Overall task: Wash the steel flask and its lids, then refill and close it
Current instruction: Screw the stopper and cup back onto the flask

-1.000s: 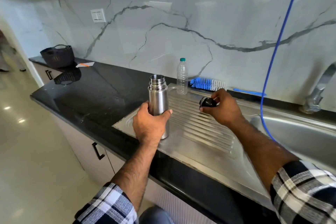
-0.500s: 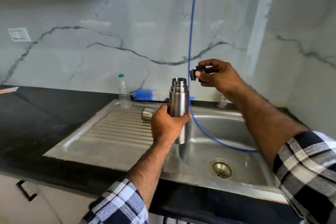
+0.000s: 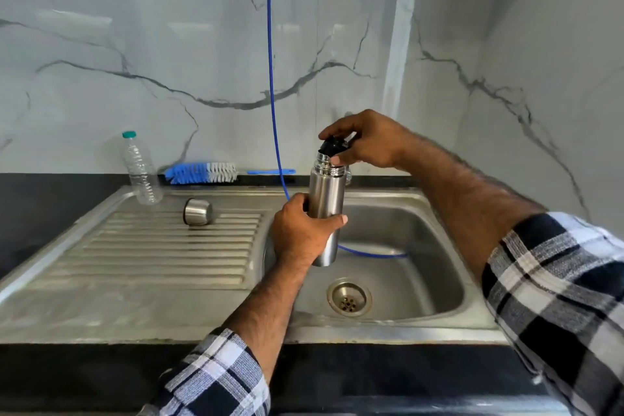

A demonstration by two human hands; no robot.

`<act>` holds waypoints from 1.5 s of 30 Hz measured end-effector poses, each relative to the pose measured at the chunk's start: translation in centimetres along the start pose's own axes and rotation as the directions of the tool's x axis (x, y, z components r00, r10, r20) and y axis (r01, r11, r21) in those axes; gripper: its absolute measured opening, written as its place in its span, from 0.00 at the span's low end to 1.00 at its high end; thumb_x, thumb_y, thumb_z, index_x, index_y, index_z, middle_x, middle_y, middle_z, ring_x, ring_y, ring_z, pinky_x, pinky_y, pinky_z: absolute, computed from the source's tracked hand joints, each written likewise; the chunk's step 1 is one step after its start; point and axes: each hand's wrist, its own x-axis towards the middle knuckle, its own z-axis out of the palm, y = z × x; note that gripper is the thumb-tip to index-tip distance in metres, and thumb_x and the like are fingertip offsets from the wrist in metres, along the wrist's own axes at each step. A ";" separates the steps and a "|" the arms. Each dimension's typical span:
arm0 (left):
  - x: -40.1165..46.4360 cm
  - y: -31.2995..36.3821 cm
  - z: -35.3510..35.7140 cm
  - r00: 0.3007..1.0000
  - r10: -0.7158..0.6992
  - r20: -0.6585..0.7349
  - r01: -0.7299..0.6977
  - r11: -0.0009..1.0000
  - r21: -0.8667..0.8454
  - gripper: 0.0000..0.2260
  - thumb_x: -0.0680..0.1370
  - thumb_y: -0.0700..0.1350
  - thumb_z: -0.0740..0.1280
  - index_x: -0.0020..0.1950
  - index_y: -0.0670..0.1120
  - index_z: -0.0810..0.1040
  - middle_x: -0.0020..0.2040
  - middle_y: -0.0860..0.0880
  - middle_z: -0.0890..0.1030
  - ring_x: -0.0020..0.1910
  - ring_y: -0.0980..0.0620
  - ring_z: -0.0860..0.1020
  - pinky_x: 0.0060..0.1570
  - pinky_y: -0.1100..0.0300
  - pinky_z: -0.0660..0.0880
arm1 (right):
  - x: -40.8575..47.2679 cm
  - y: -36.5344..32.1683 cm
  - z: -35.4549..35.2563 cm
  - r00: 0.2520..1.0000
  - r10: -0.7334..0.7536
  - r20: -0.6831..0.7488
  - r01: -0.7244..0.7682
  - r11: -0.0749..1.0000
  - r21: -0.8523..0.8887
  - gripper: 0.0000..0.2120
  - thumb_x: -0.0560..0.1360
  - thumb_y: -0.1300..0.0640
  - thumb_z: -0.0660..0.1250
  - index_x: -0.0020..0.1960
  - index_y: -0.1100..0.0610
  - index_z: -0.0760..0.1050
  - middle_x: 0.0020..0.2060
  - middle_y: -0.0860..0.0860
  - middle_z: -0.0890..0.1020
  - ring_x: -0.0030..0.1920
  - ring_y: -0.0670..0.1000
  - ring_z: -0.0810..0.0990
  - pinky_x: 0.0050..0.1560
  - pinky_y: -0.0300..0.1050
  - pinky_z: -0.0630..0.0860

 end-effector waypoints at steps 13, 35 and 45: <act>0.1 -1.5 0.6 0.998 -0.054 0.022 0.055 0.998 -0.031 0.26 0.61 0.59 0.86 0.52 0.51 0.83 0.44 0.57 0.84 0.41 0.58 0.83 0.35 0.67 0.73 | 3.6 -2.8 1.2 0.965 0.000 0.263 0.121 0.887 -0.445 0.24 0.71 0.55 0.81 0.66 0.43 0.83 0.62 0.46 0.84 0.60 0.49 0.80 0.61 0.47 0.76; 0.5 -2.5 0.3 1.000 -0.031 -0.003 0.031 0.998 -0.060 0.27 0.59 0.58 0.86 0.54 0.52 0.82 0.48 0.54 0.87 0.43 0.55 0.85 0.46 0.52 0.85 | 4.1 -3.0 1.8 0.958 0.011 0.288 0.143 0.848 -0.510 0.19 0.76 0.38 0.75 0.62 0.46 0.83 0.57 0.46 0.86 0.54 0.48 0.84 0.61 0.49 0.78; 0.7 -2.5 -0.1 0.997 -0.075 -0.025 0.073 0.995 -0.066 0.28 0.61 0.57 0.86 0.56 0.50 0.84 0.50 0.53 0.88 0.44 0.55 0.85 0.45 0.59 0.81 | 3.3 -3.5 2.6 0.960 0.028 0.278 0.126 0.844 -0.521 0.26 0.82 0.39 0.69 0.76 0.49 0.75 0.67 0.51 0.82 0.65 0.51 0.78 0.68 0.52 0.72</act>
